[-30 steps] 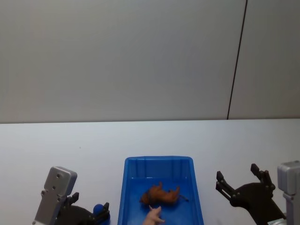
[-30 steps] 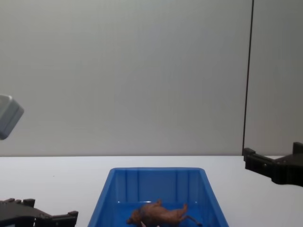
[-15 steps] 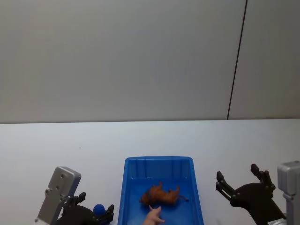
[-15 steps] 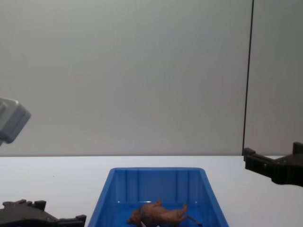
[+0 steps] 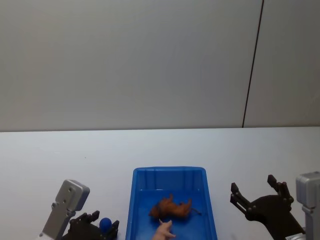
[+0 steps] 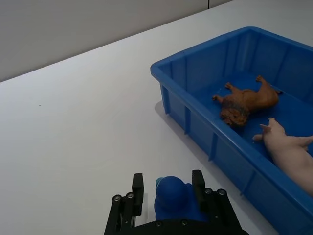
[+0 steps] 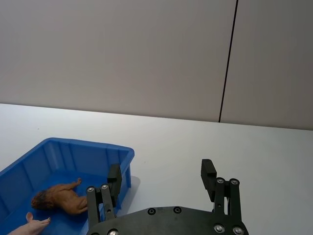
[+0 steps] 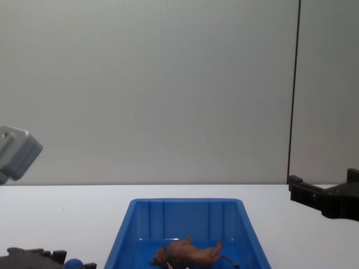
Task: Pick up the two dolls from the table and place them into the box.
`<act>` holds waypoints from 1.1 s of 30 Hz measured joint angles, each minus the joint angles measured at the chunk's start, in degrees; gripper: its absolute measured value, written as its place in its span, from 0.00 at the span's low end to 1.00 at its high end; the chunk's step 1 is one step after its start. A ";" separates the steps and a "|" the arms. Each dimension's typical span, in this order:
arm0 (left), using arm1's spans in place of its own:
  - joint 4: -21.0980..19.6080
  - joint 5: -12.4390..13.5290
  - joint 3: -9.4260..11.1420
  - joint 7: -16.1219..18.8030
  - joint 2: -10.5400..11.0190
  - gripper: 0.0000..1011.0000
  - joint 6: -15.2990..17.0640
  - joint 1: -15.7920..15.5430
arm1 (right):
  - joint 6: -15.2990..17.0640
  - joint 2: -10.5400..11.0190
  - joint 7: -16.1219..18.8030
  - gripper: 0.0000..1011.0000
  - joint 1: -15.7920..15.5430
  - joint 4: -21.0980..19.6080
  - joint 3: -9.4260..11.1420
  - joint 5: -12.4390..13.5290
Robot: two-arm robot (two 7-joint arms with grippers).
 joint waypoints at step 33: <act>-1.39 2.13 -0.57 0.74 -0.76 0.20 -6.92 -0.44 | 0.00 0.00 0.00 0.99 0.00 0.00 0.00 0.00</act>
